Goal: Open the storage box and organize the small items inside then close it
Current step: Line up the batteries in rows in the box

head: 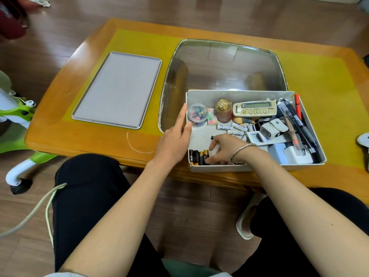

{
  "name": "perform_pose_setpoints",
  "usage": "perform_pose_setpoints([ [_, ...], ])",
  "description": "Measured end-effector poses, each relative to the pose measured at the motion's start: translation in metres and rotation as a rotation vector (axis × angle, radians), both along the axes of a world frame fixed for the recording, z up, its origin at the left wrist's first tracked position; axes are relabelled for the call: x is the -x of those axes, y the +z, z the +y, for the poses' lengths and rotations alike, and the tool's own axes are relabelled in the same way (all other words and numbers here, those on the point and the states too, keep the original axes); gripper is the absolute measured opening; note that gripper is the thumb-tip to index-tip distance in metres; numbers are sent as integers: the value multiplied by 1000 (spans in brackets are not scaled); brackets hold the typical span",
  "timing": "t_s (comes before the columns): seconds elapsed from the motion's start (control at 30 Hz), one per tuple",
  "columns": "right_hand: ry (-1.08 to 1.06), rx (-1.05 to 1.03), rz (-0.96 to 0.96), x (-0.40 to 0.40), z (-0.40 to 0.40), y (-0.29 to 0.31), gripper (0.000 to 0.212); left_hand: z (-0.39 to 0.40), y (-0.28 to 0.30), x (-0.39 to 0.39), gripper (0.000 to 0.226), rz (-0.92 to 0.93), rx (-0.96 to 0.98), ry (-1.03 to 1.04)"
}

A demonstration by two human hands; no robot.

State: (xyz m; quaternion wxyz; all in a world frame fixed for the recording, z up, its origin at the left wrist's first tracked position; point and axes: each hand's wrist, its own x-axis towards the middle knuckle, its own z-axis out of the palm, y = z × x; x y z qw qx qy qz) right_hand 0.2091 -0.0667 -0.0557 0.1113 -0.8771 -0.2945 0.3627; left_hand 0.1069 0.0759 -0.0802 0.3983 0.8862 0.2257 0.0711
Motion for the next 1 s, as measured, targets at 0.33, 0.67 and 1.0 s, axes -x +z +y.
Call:
perform_pose_setpoints([
  [0.33,81,-74,93,-1,0,0,37,0,0,0,52,-8,8,2],
  [0.67,246,-142,-79,10,20,4,46,1,-2,0,52,-16,-3,5],
  [1.0,216,-168,-106,4,14,7,37,0,1,0,52,-11,22,-1],
])
